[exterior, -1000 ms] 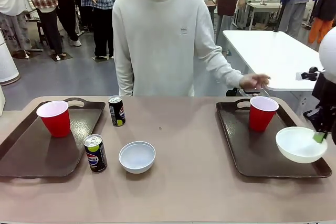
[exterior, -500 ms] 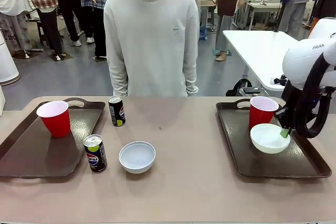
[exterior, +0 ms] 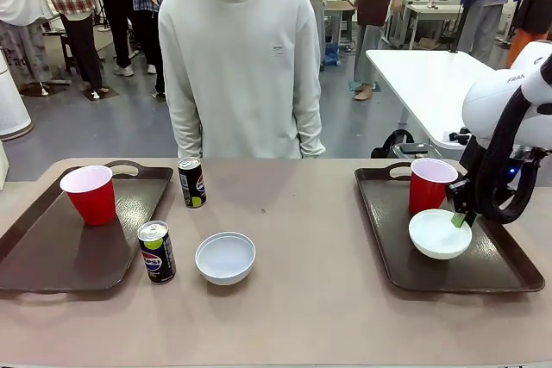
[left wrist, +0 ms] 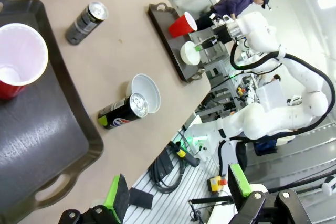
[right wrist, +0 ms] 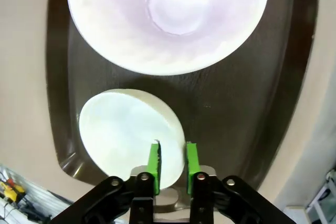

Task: Prepare tableware on both trays.
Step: Pick up a Picnic Bowl from the table and place it on a Handle tray.

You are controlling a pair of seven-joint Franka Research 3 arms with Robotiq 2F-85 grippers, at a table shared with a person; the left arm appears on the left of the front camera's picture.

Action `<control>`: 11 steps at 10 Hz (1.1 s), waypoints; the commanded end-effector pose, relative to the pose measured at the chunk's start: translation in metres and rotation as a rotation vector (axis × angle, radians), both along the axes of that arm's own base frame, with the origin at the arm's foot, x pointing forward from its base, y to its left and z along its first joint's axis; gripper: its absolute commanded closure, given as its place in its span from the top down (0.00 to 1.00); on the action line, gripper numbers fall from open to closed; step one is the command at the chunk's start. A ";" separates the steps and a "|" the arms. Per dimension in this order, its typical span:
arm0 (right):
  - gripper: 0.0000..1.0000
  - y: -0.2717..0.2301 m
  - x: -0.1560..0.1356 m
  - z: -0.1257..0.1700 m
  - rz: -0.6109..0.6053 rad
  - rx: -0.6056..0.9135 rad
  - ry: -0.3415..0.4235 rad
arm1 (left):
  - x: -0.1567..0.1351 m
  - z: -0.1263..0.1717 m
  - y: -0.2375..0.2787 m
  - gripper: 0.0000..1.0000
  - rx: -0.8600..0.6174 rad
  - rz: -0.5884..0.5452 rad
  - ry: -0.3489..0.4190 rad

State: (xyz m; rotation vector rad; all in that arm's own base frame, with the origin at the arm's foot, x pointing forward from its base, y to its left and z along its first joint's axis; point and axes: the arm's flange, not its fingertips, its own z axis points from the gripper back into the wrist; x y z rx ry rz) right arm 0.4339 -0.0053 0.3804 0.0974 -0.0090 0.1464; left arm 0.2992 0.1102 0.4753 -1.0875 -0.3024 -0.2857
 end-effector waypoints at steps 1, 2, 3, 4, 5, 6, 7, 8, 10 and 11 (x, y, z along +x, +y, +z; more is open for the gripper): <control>0.65 0.002 -0.017 0.029 0.039 0.058 -0.019 | -0.001 -0.001 0.000 1.00 -0.022 -0.007 -0.033; 1.00 0.002 -0.030 0.048 0.045 0.075 -0.025 | -0.001 -0.001 0.000 1.00 -0.022 -0.007 -0.033; 0.84 0.002 -0.044 0.068 0.051 0.071 -0.032 | -0.001 -0.001 0.000 1.00 -0.022 -0.007 -0.033; 1.00 -0.001 -0.056 0.087 0.047 0.059 -0.027 | -0.001 -0.001 0.000 1.00 -0.022 -0.007 -0.033; 1.00 -0.005 -0.065 0.100 0.004 0.004 0.006 | -0.001 -0.001 0.000 1.00 -0.022 -0.007 -0.033; 1.00 -0.003 -0.067 0.104 -0.017 -0.037 0.062 | -0.001 -0.001 0.000 1.00 -0.022 -0.007 -0.033; 1.00 0.004 -0.068 0.103 -0.122 -0.071 0.105 | -0.001 -0.001 0.000 1.00 -0.022 -0.007 -0.033; 1.00 -0.002 -0.068 0.103 0.016 0.014 0.005 | -0.001 -0.001 0.000 1.00 -0.022 -0.007 -0.033; 0.99 -0.016 -0.070 0.126 0.071 0.346 0.170 | -0.001 -0.001 0.000 1.00 -0.022 -0.007 -0.033; 0.99 -0.042 -0.062 0.154 -0.025 0.691 0.147 | -0.001 -0.001 0.000 1.00 -0.022 -0.007 -0.033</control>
